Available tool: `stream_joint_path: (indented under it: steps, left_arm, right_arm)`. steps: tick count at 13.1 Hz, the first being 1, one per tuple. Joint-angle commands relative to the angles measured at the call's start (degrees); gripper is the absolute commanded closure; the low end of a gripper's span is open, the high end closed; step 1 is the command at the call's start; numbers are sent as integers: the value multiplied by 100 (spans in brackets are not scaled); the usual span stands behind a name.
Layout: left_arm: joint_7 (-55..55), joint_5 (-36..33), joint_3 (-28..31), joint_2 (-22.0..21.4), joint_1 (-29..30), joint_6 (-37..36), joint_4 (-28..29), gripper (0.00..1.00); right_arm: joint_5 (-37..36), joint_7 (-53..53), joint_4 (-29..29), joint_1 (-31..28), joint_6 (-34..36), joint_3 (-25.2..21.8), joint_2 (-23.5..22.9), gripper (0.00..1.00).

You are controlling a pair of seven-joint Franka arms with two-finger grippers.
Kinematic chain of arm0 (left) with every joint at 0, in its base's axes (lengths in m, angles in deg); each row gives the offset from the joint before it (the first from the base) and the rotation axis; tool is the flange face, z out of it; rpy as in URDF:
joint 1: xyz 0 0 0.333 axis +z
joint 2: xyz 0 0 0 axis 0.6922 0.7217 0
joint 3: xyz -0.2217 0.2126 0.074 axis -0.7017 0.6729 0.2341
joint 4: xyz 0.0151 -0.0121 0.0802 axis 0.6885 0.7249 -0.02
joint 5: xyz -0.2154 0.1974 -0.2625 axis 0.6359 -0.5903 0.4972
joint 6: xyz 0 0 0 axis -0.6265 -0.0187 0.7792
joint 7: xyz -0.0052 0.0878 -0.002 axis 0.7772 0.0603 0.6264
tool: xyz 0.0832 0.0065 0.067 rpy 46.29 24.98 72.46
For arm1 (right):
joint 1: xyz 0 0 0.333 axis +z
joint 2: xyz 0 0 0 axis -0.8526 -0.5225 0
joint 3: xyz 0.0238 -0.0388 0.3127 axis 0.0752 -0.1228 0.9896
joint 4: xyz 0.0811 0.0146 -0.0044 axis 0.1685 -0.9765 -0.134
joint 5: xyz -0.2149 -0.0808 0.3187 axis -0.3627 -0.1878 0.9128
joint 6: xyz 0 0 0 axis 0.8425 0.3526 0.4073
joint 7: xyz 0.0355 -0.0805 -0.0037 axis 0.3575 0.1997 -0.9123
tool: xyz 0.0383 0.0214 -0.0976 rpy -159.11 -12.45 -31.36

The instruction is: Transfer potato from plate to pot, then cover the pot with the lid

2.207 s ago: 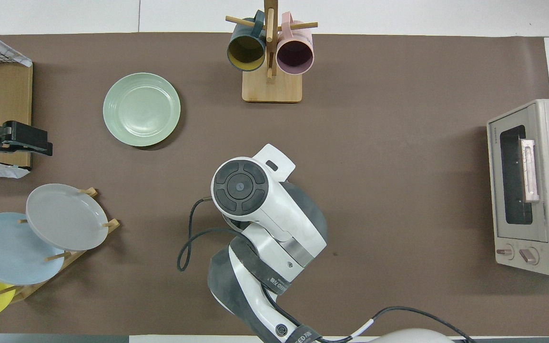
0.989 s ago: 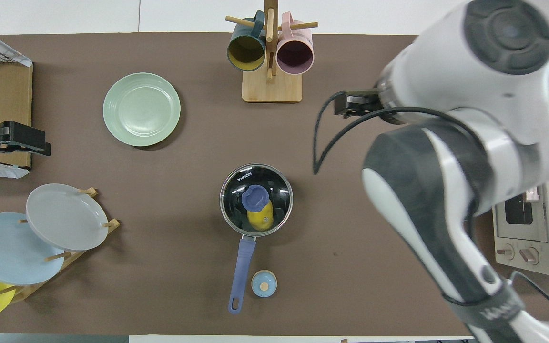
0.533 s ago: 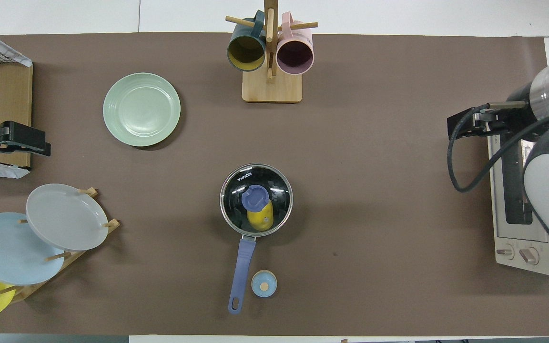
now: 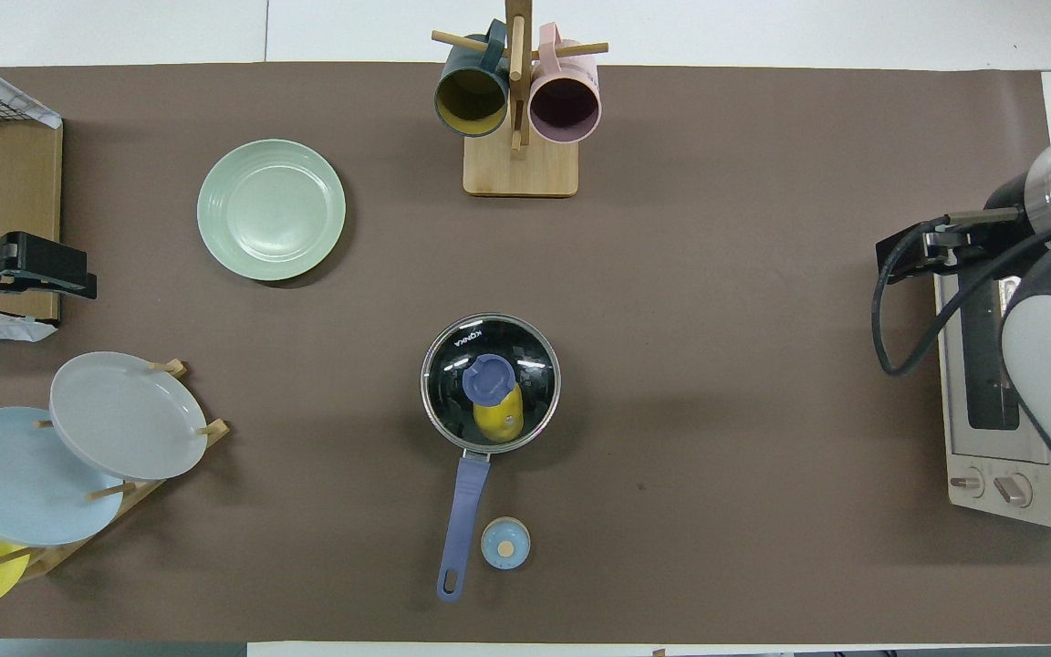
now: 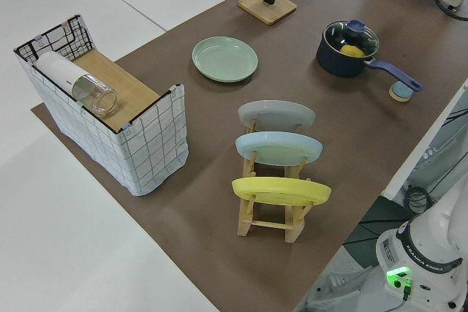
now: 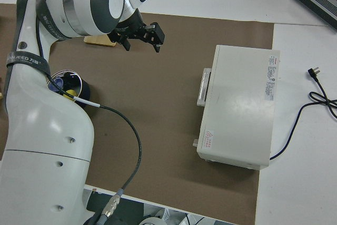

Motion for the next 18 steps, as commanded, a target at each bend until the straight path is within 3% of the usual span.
stream_joint_path:
  steps: [1, 18]
  left_arm:
    - [23, -82, -33, -154, 42, -12, 154, 0]
    - [23, -82, -33, -154, 42, -20, 154, 0]
  right_arm:
    - [-52, -453, -487, -211, 6, 62, 368, 0]
    - [-17, -506, -497, -588, -389, 0, 281, 0]
